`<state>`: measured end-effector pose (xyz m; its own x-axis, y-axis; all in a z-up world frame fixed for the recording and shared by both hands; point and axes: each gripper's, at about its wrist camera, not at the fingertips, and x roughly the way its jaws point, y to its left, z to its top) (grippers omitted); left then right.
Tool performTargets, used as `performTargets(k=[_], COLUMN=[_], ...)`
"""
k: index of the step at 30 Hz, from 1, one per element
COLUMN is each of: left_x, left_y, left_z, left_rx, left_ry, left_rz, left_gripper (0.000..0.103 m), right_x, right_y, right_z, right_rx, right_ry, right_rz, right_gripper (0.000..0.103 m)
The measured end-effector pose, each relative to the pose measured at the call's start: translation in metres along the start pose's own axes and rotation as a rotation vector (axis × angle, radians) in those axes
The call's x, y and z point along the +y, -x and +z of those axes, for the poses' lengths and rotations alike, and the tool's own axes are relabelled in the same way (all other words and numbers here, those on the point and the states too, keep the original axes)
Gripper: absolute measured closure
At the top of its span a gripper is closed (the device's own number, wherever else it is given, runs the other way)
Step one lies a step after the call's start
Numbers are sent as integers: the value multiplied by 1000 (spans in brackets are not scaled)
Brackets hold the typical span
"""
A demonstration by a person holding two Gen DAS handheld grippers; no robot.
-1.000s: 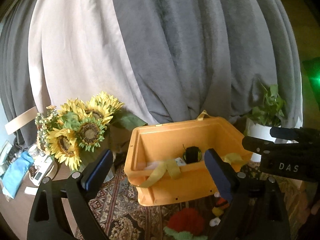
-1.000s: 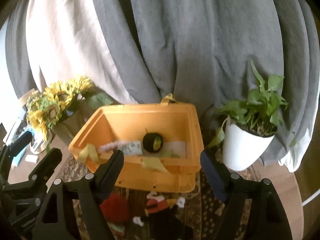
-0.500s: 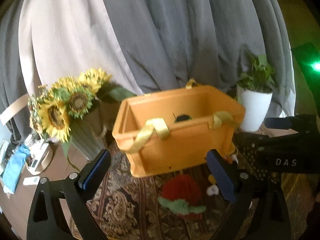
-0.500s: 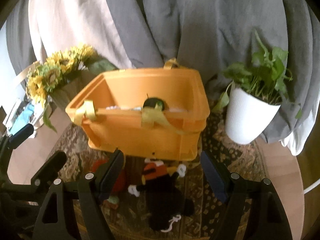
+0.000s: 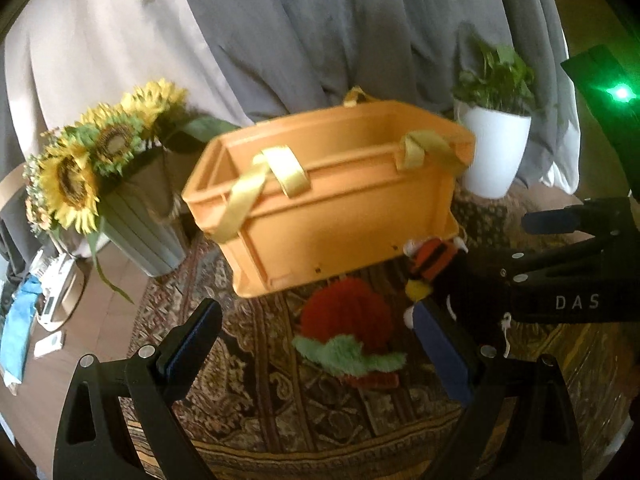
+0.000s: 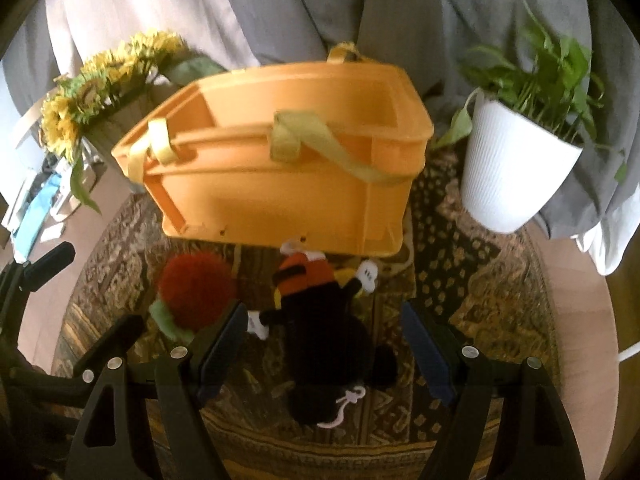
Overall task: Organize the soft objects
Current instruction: 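Withdraw both tools from the crate toward the last two toys, then grasp the red-green fuzzy toy with left tool while right tool grasps black plush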
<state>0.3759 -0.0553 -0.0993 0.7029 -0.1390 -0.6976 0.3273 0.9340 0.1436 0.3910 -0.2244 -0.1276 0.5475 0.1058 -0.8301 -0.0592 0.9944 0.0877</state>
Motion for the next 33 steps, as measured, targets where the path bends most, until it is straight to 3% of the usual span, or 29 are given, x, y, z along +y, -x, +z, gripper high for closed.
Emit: performTargets(k=[14,26,33], left_x=[-5,-3,-3], left_y=[-42,-76,-90], left_z=[-17,-24,-24], left_rx=[147,210,222], left_ry=[-12,11,20], left_rz=[-63,-96,-107], left_gripper=[5,6,19], right_x=[-3,-7,-6], right_y=[-47,-74,-80], right_z=[-5,-2,0], right_rx=[142,181,169], right_ry=[4,-14,-10], right_rz=[12,31,47], right_gripper=[24,24,24])
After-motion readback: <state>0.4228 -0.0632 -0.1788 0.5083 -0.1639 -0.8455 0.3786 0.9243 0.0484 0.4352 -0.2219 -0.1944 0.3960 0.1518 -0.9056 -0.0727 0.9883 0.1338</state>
